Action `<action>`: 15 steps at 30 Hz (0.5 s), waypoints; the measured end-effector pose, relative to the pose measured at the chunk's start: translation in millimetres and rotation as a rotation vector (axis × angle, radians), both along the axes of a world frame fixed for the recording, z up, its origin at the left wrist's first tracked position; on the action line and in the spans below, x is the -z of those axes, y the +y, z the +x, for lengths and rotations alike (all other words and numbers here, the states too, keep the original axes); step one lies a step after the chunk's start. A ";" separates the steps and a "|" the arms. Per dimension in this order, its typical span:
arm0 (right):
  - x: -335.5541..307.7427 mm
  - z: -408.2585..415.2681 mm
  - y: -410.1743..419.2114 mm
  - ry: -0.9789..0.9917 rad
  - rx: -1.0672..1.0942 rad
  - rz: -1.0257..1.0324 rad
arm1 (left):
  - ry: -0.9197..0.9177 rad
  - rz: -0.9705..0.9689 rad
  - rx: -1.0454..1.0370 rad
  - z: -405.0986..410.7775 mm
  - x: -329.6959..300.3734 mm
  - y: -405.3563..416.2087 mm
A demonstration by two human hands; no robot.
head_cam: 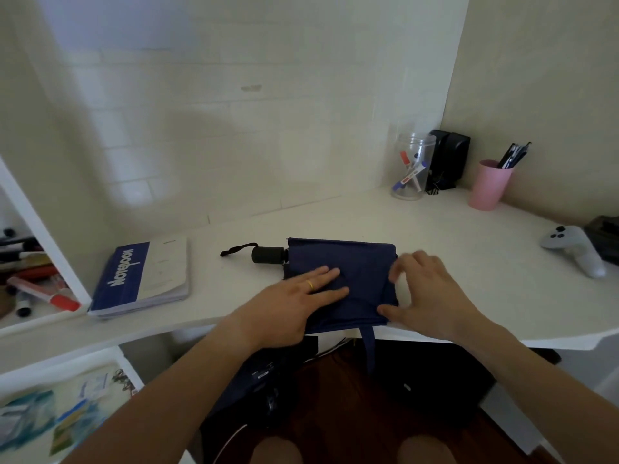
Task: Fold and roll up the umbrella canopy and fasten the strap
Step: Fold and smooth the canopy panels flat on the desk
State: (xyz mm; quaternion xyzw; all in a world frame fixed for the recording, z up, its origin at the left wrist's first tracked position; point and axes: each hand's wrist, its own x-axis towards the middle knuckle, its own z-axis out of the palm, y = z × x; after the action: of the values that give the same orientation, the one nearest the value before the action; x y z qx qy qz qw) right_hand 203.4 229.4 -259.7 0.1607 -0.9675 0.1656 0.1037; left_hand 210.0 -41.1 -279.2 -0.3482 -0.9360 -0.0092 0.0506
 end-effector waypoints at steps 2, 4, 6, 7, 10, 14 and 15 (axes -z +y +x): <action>-3.1 0.8 -9.5 0.232 -0.128 -0.064 | -0.070 -0.075 -0.009 -3.4 0.2 0.8; 3.0 -2.5 -19.1 0.251 -0.232 0.012 | -0.094 -0.111 -0.006 -4.0 -1.3 0.5; 17.8 -5.6 -20.6 0.092 -0.280 0.122 | -0.125 -0.122 -0.020 -3.0 -6.3 -0.4; 25.1 -5.5 -17.6 0.025 -0.295 0.166 | -0.148 -0.127 -0.026 -1.8 -10.0 -0.7; 39.4 -1.4 -5.5 -0.007 -0.329 0.213 | -0.267 -0.065 -0.050 3.0 -20.2 -2.8; 41.6 -0.9 -1.3 -0.028 -0.342 0.207 | -0.131 0.070 -0.184 1.5 -23.4 0.9; 40.4 -0.7 -2.1 -0.025 -0.340 0.204 | -0.013 0.070 -0.197 1.5 -22.7 4.4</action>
State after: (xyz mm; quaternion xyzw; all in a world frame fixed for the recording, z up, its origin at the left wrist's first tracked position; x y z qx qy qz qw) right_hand 202.7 227.3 -300.1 0.3293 -0.9394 0.0840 0.0453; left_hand 211.5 -36.7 -256.5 -0.2527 -0.9651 -0.0390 0.0574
